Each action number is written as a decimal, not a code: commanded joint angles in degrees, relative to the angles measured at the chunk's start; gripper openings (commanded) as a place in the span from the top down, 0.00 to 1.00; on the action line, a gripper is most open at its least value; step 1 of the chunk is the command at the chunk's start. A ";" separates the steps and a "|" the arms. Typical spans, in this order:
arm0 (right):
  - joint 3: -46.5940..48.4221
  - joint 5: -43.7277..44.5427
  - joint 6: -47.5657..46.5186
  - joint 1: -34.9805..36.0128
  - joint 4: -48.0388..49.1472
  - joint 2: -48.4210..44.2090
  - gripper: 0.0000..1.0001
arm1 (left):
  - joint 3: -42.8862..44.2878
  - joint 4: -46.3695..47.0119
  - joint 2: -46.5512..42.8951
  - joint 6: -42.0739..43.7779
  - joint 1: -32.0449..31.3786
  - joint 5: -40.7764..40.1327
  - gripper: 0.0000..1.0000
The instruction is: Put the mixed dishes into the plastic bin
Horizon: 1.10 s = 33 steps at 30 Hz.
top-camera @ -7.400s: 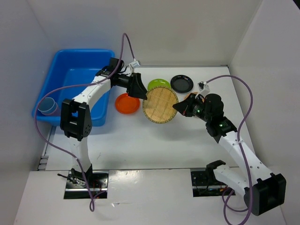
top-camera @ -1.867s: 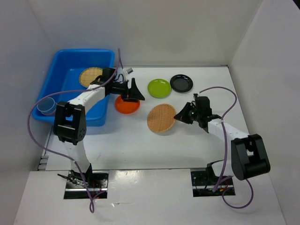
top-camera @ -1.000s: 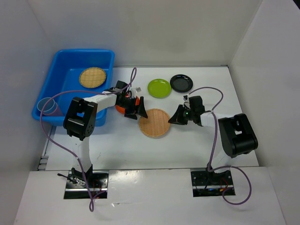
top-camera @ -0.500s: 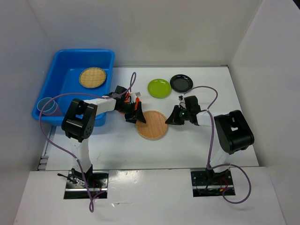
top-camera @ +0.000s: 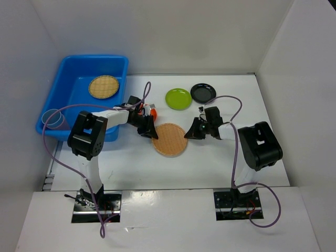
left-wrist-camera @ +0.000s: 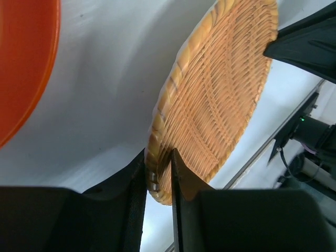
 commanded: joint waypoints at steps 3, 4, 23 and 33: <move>5.68 1.50 0.97 2.41 0.67 -1.99 0.78 | 6.40 -0.99 -10.98 -0.73 -2.12 -5.44 1.00; 5.69 1.51 1.58 1.89 0.14 -3.39 0.76 | 7.64 -1.52 -12.13 -0.73 -0.89 -6.24 1.00; 5.96 12.32 4.31 -4.36 -4.80 -32.06 0.06 | 24.88 2.60 -16.53 -12.05 28.55 -13.25 1.00; 5.95 19.17 3.78 -4.36 0.38 -26.08 0.06 | 18.81 20.53 -13.91 -27.35 40.25 -24.87 1.00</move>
